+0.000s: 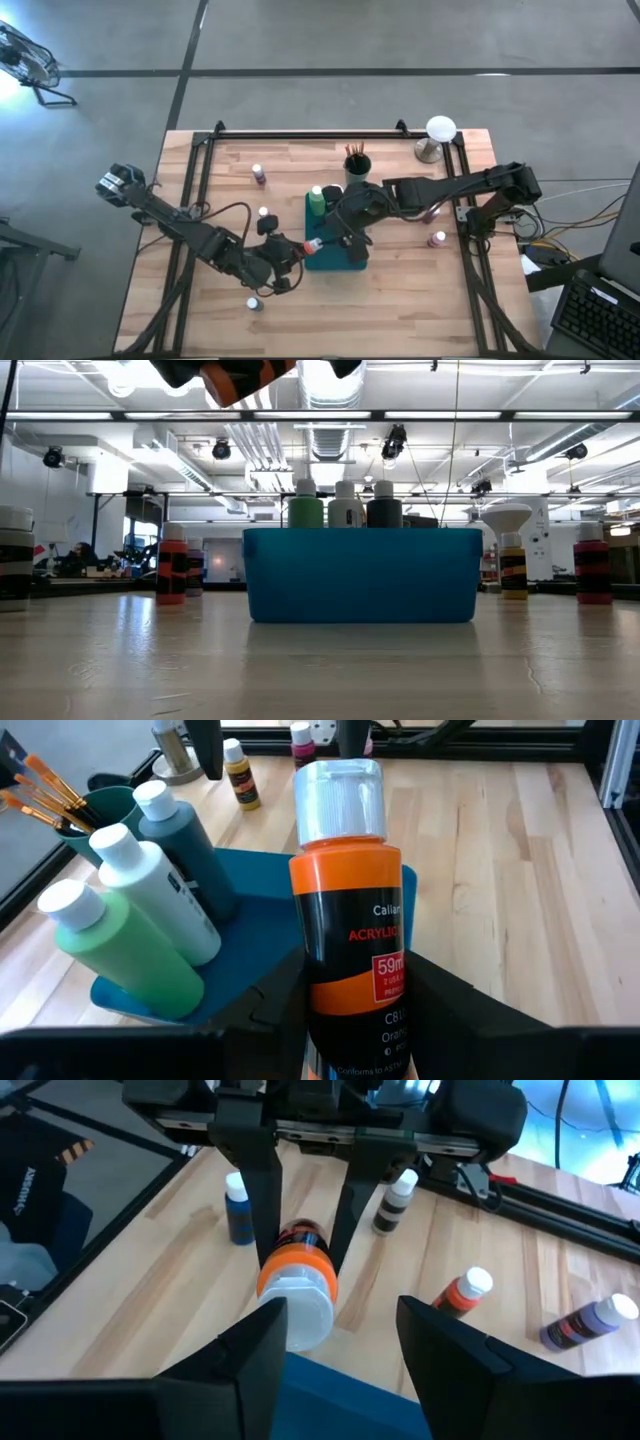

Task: Pick & Place Paint Supplies
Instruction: Put the small orange paint bottle into the blue bin

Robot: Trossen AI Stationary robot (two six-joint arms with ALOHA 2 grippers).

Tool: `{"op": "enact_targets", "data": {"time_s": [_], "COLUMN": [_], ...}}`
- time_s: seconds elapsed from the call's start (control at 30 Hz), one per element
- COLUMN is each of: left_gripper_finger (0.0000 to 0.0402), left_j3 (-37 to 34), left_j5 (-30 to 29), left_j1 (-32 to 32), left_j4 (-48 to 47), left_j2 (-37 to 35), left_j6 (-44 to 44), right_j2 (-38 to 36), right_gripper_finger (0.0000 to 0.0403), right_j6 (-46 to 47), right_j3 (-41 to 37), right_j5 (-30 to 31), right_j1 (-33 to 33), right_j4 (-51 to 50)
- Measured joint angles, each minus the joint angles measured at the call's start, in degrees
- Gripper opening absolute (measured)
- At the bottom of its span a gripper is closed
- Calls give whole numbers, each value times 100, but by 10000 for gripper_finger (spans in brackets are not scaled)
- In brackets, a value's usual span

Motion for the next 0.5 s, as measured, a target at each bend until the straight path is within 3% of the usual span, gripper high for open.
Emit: {"op": "enact_targets", "data": {"time_s": [0.5], "left_gripper_finger": [133], "left_j3": [0], "left_j5": [83], "left_j1": [127], "left_j4": [-7], "left_j2": [7], "left_j6": [70], "right_j2": [-25], "right_gripper_finger": [179], "right_j6": [160], "right_j3": [-14], "right_j5": [-249], "right_j1": [63], "right_j4": [-208]}}
